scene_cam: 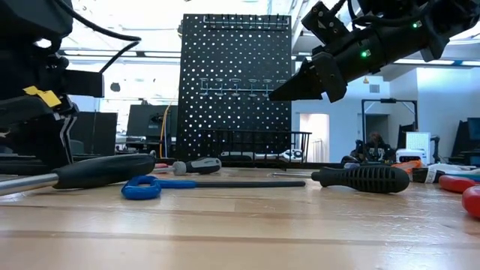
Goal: Hang tools onto peg board
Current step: Put the slip-joint pliers into the wire basket on the pegboard
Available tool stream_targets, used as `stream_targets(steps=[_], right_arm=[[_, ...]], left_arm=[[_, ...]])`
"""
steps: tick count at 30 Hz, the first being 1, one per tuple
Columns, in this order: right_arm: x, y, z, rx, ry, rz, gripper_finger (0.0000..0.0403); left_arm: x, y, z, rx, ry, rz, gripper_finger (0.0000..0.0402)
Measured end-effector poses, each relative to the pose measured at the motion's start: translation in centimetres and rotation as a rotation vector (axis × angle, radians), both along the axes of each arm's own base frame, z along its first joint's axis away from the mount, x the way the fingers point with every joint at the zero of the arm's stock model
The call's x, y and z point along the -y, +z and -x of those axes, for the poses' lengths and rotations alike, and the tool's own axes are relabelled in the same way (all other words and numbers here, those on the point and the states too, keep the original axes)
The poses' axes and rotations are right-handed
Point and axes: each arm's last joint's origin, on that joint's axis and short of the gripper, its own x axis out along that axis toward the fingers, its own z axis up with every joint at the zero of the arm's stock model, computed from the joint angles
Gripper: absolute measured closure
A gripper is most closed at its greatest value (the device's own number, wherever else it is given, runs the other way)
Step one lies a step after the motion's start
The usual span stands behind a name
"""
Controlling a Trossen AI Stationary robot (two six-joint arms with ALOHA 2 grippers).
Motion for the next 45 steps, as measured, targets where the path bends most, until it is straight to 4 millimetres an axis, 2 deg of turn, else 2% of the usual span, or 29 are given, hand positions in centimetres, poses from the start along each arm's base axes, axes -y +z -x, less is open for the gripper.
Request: stream_targets(steps=[10, 14, 20, 26, 29, 33, 38, 42, 45], right_arm=[[0.0, 0.0, 0.0, -0.001, 0.000, 0.003, 0.0337], [0.0, 0.0, 0.0, -0.002, 0.000, 0.003, 0.0337], [0.0, 0.0, 0.0, -0.006, 0.000, 0.003, 0.0337], [0.1, -0.1, 0.0, -0.009, 0.000, 0.004, 0.0337], [0.1, -0.1, 0.0, -0.009, 0.000, 0.004, 0.0337], [0.2, -0.1, 0.0, -0.012, -0.005, 0.005, 0.0337], [0.2, -0.2, 0.1, -0.032, -0.012, 0.020, 0.0337], [0.2, -0.3, 0.1, -0.035, -0.013, 0.021, 0.0337], [0.3, -0.3, 0.1, -0.035, -0.014, 0.022, 0.0337]], left_arm=[[0.2, 3.6, -2.5, -0.048, -0.064, -0.214, 0.0371], [0.1, 4.5, -4.4, -0.043, -0.098, -0.256, 0.0371], [-0.8, 4.7, -5.6, -0.088, -0.127, -0.306, 0.0371], [-1.7, 4.7, -6.0, -0.104, -0.112, -0.320, 0.0371], [-2.8, 5.0, -6.5, -0.118, -0.092, -0.325, 0.0371], [-4.6, 6.6, -8.1, -0.112, -0.111, -0.381, 0.0371], [-7.8, 8.7, -10.2, -0.095, -0.172, -0.437, 0.0371], [-10.5, 9.4, -11.3, -0.076, -0.233, -0.496, 0.0371], [-12.6, 9.8, -11.9, -0.030, -0.287, -0.477, 0.0371]])
